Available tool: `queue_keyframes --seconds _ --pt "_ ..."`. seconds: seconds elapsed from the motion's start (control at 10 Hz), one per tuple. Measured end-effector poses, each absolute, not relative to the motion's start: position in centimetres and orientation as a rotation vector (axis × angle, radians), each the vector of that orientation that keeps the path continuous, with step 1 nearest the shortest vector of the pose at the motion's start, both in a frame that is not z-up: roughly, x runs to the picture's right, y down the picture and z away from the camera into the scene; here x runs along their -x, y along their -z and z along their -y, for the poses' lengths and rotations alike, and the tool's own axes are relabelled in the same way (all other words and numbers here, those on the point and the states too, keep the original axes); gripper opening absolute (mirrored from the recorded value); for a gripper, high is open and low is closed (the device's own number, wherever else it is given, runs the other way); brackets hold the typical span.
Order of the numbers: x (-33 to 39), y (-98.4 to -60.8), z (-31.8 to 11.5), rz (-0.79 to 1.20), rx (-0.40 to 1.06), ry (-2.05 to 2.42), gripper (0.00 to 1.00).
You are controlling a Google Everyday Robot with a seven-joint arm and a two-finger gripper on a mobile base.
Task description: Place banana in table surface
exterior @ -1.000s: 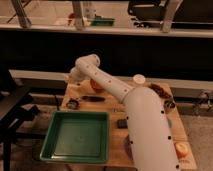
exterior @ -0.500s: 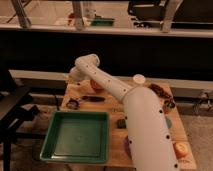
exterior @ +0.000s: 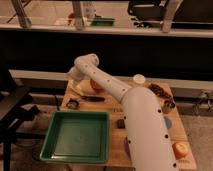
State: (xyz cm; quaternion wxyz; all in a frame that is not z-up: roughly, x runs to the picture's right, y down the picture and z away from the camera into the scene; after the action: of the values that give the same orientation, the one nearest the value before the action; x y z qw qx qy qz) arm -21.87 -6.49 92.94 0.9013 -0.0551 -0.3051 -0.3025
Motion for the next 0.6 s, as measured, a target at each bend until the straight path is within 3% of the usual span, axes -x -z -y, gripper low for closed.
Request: queue_keyframes --seconds 0.6 --pt "21.70 -92.35 7.00 0.631 0.104 0.614 0.80"
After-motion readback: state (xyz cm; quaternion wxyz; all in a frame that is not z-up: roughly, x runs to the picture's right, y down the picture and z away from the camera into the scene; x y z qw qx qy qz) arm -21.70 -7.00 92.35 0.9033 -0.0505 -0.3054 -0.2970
